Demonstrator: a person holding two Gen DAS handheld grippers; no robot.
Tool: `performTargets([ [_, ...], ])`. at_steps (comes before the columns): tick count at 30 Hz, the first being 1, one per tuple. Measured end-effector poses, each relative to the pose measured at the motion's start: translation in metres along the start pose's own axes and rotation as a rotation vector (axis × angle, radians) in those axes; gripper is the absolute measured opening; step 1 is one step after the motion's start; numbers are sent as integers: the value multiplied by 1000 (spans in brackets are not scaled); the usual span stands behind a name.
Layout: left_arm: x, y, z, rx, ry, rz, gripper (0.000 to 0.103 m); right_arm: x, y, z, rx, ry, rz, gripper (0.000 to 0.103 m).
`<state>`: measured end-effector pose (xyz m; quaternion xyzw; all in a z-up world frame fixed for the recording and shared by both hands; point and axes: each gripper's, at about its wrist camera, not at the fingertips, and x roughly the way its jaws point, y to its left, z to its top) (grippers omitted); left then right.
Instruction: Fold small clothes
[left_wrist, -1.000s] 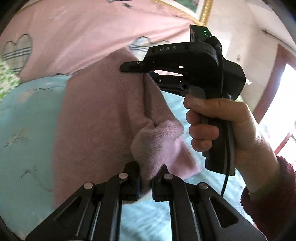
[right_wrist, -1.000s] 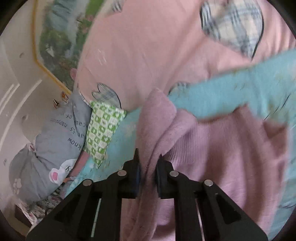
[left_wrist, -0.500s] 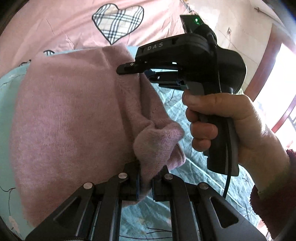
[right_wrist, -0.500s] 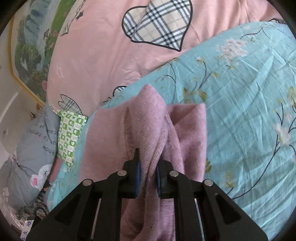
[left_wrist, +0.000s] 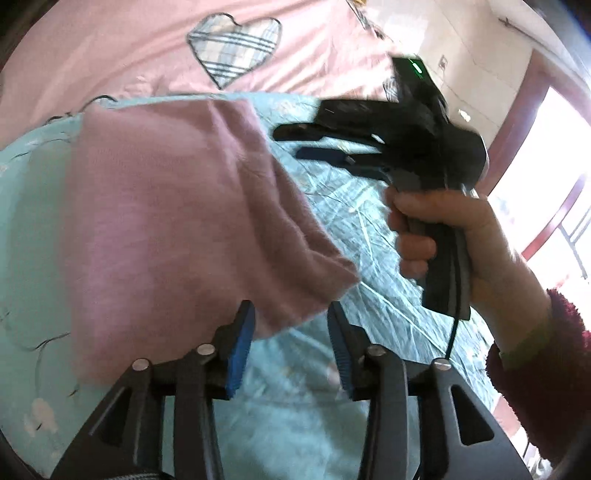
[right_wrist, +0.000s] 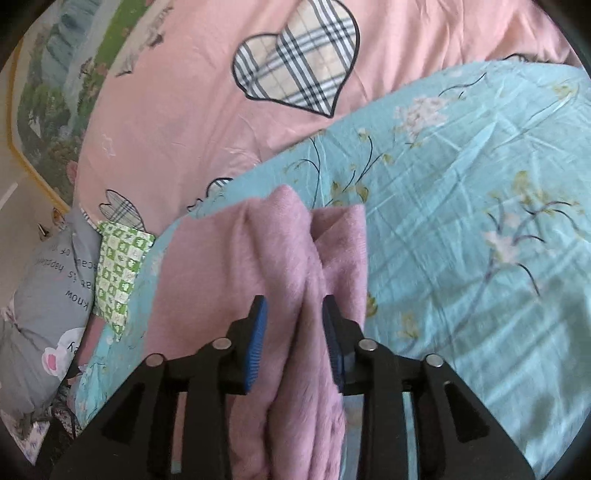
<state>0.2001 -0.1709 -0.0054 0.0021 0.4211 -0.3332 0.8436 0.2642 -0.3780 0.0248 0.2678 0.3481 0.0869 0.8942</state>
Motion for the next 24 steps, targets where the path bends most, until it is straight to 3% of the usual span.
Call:
performTargets([
  [1, -7, 7, 0, -16, -7, 4, 47, -5, 2, -4, -1, -4, -3, 58],
  [3, -22, 19, 1, -58, -22, 15, 50, -10, 4, -13, -7, -9, -7, 68],
  [7, -43, 53, 9, -153, -65, 74, 68, -7, 5, -24, -1, 17, -5, 74],
  [12, -47, 101, 30, -295, -68, 78, 75, 5, -1, -32, 35, 54, 1, 79],
  [16, -23, 140, 53, -351, -48, 80, 77, 19, -4, -32, 43, 85, 7, 79],
  [23, 46, 187, 68, -469, 37, -110, 83, 44, -12, -28, 67, 119, 24, 79],
  [24, 55, 189, 70, -475, 45, -140, 81, 45, -11, -28, 69, 121, 25, 73],
])
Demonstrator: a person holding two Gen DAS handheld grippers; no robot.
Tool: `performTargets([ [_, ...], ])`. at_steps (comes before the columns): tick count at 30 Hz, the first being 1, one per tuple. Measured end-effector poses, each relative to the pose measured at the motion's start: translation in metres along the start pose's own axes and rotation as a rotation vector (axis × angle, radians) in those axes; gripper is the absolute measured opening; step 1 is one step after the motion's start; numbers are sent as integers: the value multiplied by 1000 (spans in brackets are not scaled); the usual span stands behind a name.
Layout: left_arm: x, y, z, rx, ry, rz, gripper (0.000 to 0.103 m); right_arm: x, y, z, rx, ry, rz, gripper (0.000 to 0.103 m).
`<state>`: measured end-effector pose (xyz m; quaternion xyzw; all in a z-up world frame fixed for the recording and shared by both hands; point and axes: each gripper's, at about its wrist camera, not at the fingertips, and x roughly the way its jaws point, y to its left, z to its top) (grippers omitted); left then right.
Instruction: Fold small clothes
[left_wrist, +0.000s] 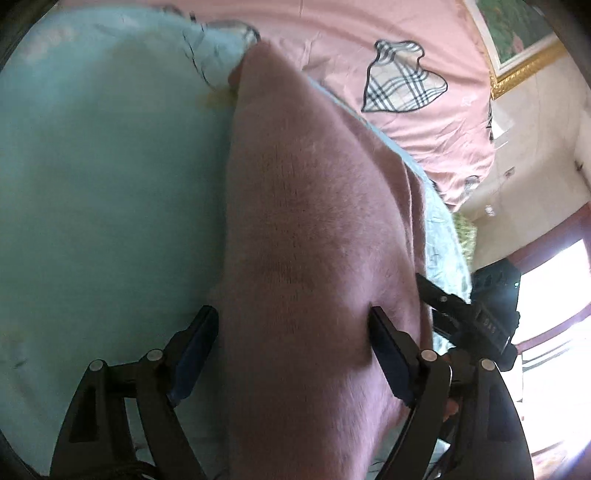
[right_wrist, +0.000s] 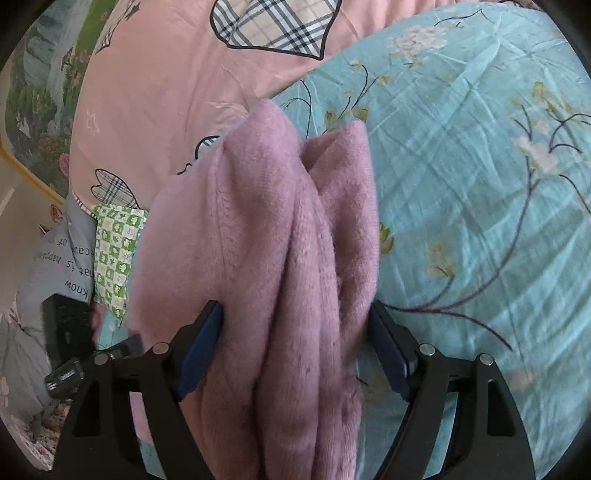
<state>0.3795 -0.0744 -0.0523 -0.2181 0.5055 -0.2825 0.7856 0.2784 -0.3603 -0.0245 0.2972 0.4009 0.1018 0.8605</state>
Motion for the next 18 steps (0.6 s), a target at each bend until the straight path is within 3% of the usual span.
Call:
performTargets([
  [1, 4, -1, -3, 6, 1, -5, 74, 3, 1, 1, -4, 11, 4, 55],
  [4, 5, -10, -1, 39, -6, -1, 56, 12, 2, 1, 3, 50, 20, 35],
  [7, -13, -18, -5, 67, -46, -17, 45, 6, 7, -1, 17, 35, 48, 31],
  [14, -106, -40, -37, 123, -176, -11, 43, -18, 74, -21, -83, 8, 202, 30],
  [18, -168, -21, -70, 108, -225, 38, 43, -12, 120, -45, -151, 50, 300, 29],
])
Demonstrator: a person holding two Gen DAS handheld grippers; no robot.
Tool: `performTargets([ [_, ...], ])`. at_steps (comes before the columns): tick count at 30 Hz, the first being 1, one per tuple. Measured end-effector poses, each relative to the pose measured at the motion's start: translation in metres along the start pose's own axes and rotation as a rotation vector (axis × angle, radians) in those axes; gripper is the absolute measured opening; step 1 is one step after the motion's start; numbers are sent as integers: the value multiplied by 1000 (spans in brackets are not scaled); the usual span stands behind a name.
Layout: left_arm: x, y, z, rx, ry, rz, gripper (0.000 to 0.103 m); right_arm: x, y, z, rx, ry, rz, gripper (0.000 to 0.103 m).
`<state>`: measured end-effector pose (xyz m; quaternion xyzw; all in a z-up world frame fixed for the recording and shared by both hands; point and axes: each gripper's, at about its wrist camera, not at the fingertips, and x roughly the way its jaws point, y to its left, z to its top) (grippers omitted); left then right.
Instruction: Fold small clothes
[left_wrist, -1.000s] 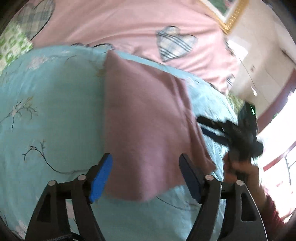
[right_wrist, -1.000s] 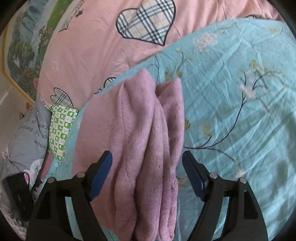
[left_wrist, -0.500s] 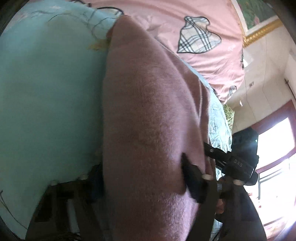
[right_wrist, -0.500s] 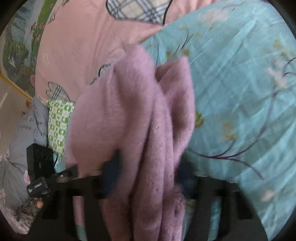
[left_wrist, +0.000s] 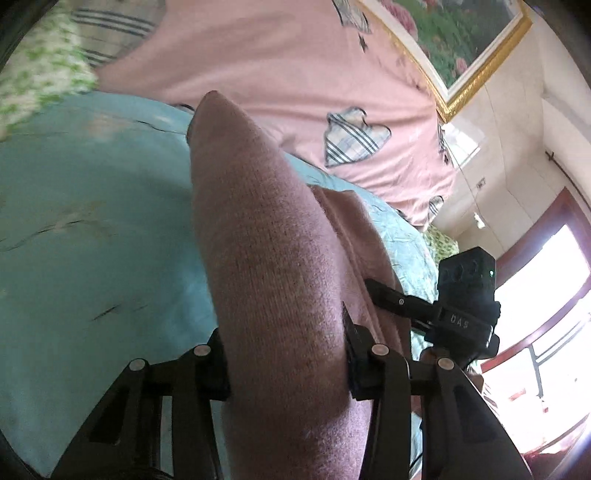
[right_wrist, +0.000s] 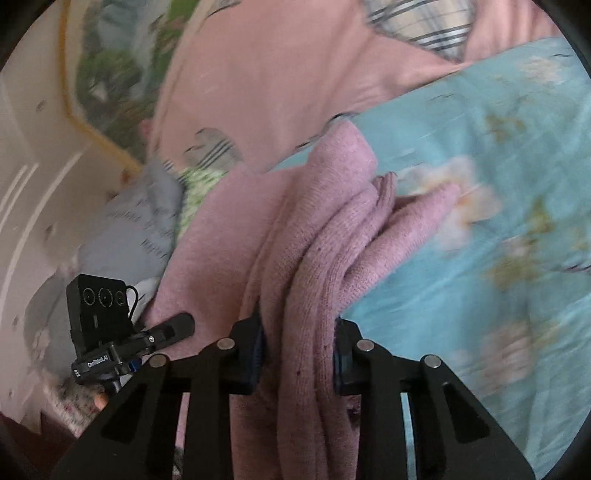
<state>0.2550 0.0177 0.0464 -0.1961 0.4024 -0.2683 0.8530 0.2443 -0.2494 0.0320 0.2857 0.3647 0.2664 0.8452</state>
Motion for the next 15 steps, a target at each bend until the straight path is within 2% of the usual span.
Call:
performTargets([
  [3, -31, 21, -19, -16, -9, 37, 43, 20, 20, -18, -37, 37, 55, 29],
  [6, -39, 48, -37, -64, 8, 71, 43, 47, 28, -38, -30, 93, 87, 30],
  [9, -31, 76, -57, -111, 46, 120, 44, 71, 25, -57, -20, 146, 78, 30],
  [11, -22, 92, -69, -130, 67, 140, 47, 83, 17, -68, -3, 172, 34, 31],
  [12, -20, 99, -74, -149, 69, 135, 51, 85, 13, -71, -3, 175, 0, 33],
  [14, -22, 102, -77, -187, 58, 110, 53, 86, 5, -76, 20, 180, -19, 42],
  [15, -26, 100, -78, -189, 52, 114, 56, 84, 3, -77, 33, 183, -27, 53],
])
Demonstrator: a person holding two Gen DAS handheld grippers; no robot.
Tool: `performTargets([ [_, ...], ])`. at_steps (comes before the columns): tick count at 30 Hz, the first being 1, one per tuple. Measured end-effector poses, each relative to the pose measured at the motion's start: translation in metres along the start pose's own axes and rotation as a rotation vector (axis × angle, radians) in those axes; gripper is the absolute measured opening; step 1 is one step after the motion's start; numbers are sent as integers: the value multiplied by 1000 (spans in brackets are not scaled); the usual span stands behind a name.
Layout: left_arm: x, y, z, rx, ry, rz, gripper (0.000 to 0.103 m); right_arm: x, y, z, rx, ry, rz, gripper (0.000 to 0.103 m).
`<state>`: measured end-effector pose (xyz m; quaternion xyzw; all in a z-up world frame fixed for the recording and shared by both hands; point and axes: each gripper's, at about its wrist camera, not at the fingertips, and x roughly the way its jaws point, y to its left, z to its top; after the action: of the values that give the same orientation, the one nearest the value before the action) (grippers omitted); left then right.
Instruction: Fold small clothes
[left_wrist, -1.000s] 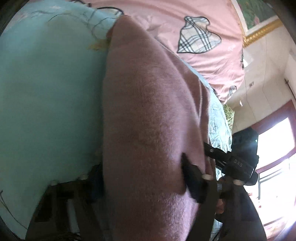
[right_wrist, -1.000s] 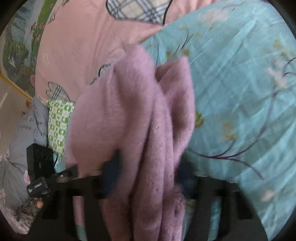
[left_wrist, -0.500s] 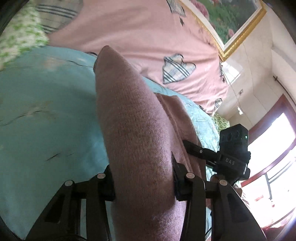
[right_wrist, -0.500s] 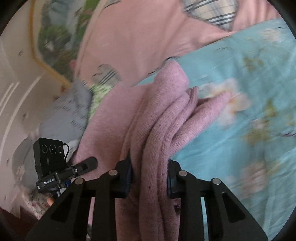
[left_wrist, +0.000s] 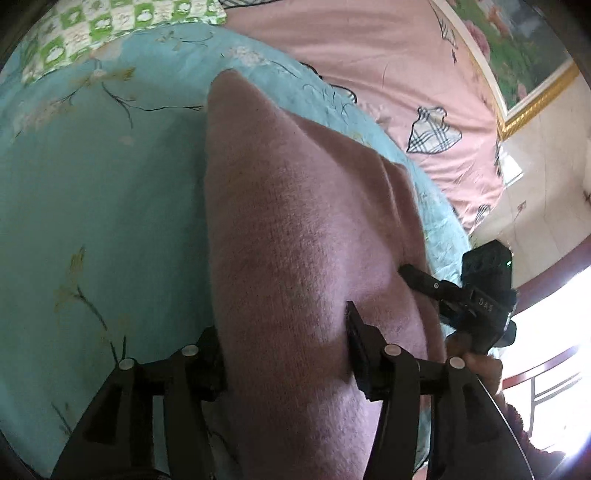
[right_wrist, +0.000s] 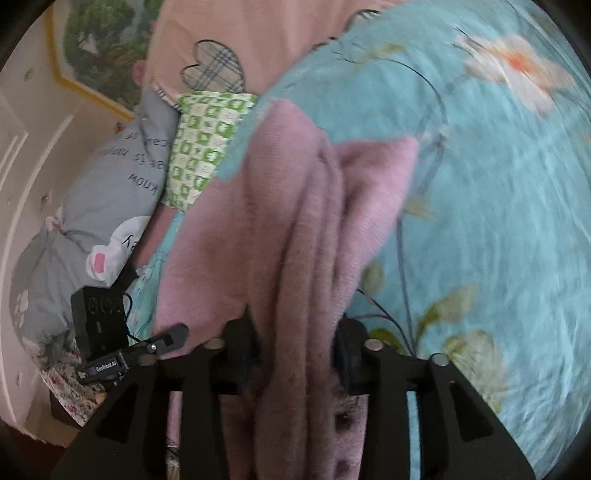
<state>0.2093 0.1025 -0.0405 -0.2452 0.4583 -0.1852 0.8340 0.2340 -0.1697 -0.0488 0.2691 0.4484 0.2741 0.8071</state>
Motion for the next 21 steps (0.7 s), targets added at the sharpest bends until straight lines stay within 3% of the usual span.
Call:
performTargets([
  [1, -6, -3, -2, 6, -7, 21, 60, -4, 0, -1, 9, -4, -22, 58],
  [7, -59, -19, -35, 116, -72, 149, 61, -48, 29, -8, -42, -130, -152, 60],
  [11, -77, -29, -68, 191, -73, 216, 62, -75, 55, -26, -103, -199, -124, 57],
  [13, -79, -34, -84, 211, -74, 222, 62, -73, 64, -35, -109, -180, -91, 46],
  [16, -77, -34, -107, 243, -75, 227, 64, -58, 67, -44, -89, -134, -78, 45],
  [21, -62, -37, -114, 309, -97, 351, 64, -39, 59, -50, -52, -97, -96, 45],
])
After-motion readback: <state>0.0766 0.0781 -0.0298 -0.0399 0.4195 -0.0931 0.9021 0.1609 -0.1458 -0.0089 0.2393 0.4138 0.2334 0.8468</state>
